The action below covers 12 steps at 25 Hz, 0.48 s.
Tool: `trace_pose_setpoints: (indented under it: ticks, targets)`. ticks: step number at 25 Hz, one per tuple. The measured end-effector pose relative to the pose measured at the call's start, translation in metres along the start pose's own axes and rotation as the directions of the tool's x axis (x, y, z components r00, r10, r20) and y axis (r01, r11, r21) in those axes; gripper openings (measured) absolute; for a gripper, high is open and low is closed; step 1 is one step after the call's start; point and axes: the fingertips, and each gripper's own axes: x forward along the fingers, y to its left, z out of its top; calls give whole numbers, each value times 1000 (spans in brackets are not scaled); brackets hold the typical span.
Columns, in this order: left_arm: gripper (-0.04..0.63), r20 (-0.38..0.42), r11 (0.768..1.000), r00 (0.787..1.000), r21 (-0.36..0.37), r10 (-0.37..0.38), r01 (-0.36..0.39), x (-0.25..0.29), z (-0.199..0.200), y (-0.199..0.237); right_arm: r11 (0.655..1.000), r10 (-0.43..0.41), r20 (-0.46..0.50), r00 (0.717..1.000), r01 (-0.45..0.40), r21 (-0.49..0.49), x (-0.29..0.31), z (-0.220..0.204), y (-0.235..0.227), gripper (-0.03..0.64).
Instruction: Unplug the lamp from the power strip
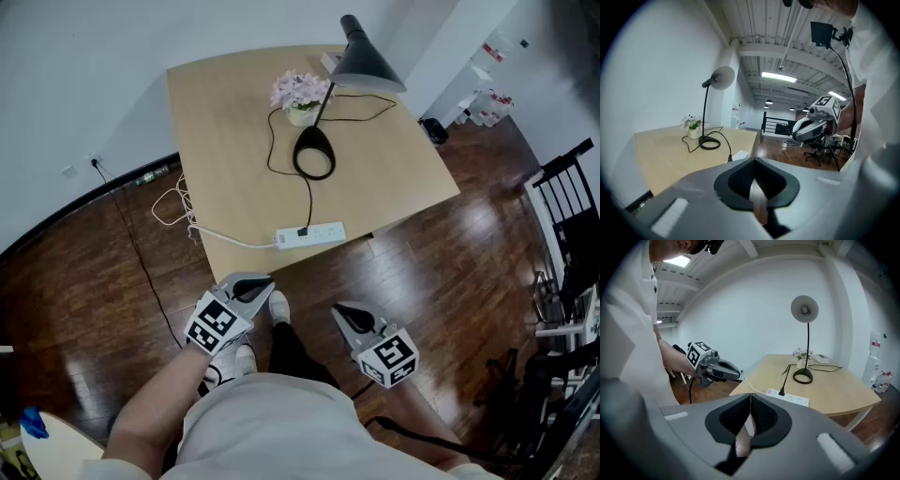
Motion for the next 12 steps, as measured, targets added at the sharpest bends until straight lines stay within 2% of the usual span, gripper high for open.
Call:
trace_pose_setpoints:
  ticks: [7,12]
  targets:
    - [0,-124,1000,992,19,9,-7,90,-4,72,989,108,-98,989,-117,-92,93,11,-85,29]
    - [0,-231,1000,973,10,-18,21,138,-28,92,972,159,-201,967,-188,-138,149,1,-124,63]
